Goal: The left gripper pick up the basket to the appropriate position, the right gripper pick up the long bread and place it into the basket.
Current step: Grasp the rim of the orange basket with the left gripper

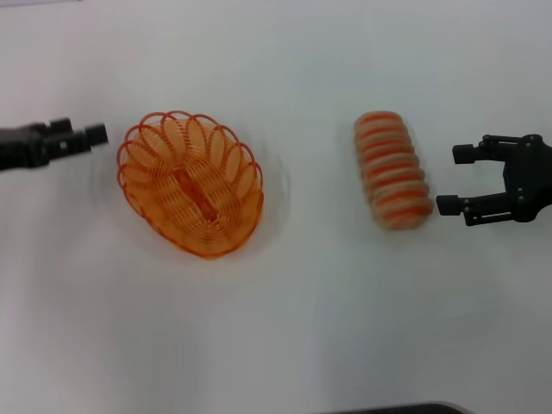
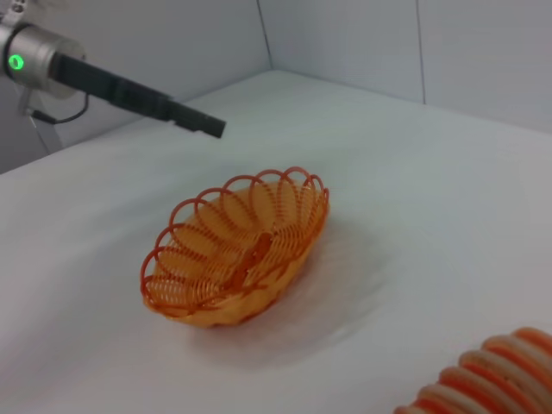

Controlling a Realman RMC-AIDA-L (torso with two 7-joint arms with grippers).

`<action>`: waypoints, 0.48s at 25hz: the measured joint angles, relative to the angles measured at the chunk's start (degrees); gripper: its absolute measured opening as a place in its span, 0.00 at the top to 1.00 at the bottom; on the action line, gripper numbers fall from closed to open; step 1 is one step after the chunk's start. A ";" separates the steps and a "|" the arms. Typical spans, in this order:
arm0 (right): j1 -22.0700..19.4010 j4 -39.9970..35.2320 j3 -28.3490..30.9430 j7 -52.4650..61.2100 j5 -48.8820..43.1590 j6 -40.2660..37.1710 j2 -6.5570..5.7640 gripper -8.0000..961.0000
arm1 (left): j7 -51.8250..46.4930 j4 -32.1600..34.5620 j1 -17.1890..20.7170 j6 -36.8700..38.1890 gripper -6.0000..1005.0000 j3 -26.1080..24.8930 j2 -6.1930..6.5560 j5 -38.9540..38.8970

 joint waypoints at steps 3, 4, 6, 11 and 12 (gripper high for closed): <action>0.50 0.05 0.07 0.40 0.02 -0.04 0.11 0.02 | -2.71 0.21 -1.91 -3.72 0.16 0.38 0.37 0.15; 0.72 0.06 0.07 0.75 0.03 -0.05 0.12 0.02 | -4.29 0.44 -2.89 -5.22 0.16 0.66 0.72 0.40; 1.18 0.06 0.25 1.46 0.08 -0.06 0.14 0.02 | -6.26 0.66 -4.26 -6.52 0.16 1.52 1.32 0.89; 2.02 0.05 0.74 1.98 0.14 -0.12 0.16 0.02 | -12.72 2.68 -6.48 -10.79 0.16 10.30 2.38 1.74; 2.21 0.05 0.86 1.99 0.15 -0.13 0.17 0.02 | -14.67 3.60 -6.89 -12.53 0.16 13.52 2.48 2.61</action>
